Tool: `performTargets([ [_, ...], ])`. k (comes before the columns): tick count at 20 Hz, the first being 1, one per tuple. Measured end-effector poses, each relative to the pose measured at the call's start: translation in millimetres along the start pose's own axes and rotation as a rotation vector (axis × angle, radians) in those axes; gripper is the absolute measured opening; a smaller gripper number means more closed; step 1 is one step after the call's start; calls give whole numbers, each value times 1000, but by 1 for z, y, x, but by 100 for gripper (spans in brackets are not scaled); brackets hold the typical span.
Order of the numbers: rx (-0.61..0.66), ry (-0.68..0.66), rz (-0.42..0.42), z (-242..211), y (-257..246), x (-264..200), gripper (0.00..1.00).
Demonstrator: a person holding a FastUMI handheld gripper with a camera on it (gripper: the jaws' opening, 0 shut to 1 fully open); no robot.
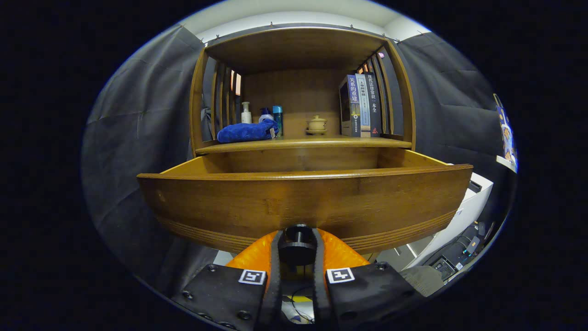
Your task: Pull open the drawer, take out the items inside it, and place them on the countertop above the cabinet.
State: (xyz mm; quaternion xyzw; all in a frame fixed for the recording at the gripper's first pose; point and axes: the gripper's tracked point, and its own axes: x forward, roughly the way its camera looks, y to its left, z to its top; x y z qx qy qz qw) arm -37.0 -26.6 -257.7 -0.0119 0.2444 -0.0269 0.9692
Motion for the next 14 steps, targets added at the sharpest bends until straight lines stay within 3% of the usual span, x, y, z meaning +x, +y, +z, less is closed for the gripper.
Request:
performTargets([
  [9, -31, -2, -9, -3, 1, -4, 35],
  [14, -42, -7, -24, -6, 2, -3, 44],
])
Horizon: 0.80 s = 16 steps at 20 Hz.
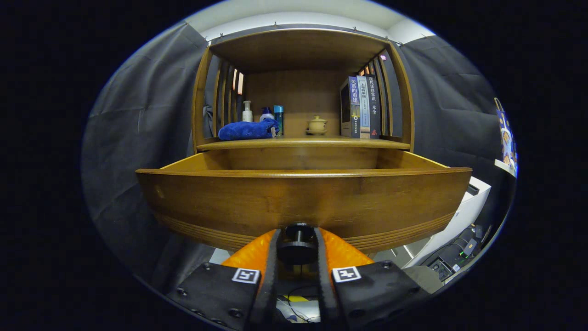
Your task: Pull open the drawer, take out the items inside it, and place them on the countertop above the cabinet.
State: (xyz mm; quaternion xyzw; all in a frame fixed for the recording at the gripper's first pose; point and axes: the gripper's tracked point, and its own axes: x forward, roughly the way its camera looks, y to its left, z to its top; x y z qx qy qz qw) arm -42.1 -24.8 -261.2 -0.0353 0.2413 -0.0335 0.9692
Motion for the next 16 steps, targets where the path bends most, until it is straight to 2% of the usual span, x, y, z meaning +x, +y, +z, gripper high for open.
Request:
performTargets([
  [2, -34, -6, -2, -1, 3, -1, 51],
  [4, -59, -28, 23, 2, 16, -2, 67],
  [8, -86, -166, 40, 38, 26, -16, 99],
  [10, -66, -216, 66, 63, 31, -34, 99],
  [16, 23, -379, 109, 202, 20, -48, 98],
])
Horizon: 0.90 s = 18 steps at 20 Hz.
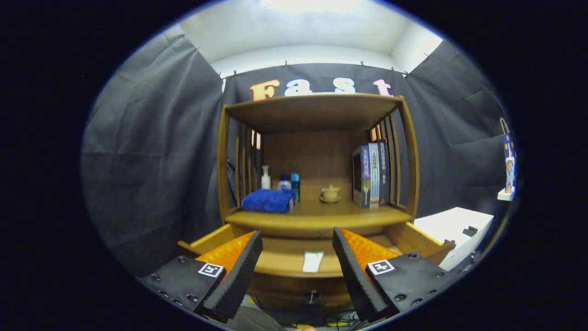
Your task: Pull open the drawer, take out the items inside it, and place them on the countertop above the cabinet.
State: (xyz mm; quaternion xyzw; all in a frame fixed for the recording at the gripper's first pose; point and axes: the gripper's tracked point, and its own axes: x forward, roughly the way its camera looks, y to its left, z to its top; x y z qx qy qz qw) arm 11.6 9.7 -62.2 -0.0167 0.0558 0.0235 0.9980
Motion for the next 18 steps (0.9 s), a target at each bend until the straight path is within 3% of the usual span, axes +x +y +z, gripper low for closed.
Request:
performTargets([
  [3, -38, -11, 5, 45, -8, 33, 98],
  [8, -145, 228, 44, 32, -9, 108, 98],
  [13, -129, 547, 64, -53, -4, 138, 99],
  [18, 71, 927, 25, -142, -3, 126, 99],
])
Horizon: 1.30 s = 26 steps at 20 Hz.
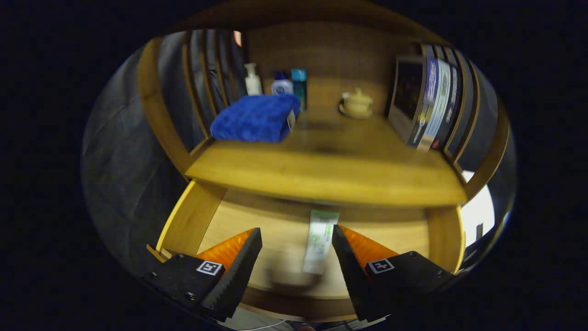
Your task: Pull open the drawer, take out the items inside it, and place them on the countertop above the cabinet.
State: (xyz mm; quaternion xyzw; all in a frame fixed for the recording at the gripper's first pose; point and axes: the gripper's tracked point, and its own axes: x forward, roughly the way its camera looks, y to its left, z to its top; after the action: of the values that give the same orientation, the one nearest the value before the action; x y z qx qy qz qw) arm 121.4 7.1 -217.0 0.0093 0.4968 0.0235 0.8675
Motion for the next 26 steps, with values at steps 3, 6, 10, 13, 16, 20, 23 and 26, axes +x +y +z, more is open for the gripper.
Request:
performTargets([
  [3, 21, 116, -33, -21, -7, 22, 100],
  [6, 32, 204, -66, -31, -16, 39, 100],
  [10, 4, 263, -144, -36, -29, 62, 100],
  [13, -3, 338, -138, -52, -28, 69, 100],
  [16, -20, 363, -151, -55, -26, 72, 94],
  [20, -9, 376, -123, -40, -15, 67, 83],
  [23, 19, 379, -119, -21, -7, 58, 66],
  [26, 3, 371, -105, 7, 9, 42, 49],
])
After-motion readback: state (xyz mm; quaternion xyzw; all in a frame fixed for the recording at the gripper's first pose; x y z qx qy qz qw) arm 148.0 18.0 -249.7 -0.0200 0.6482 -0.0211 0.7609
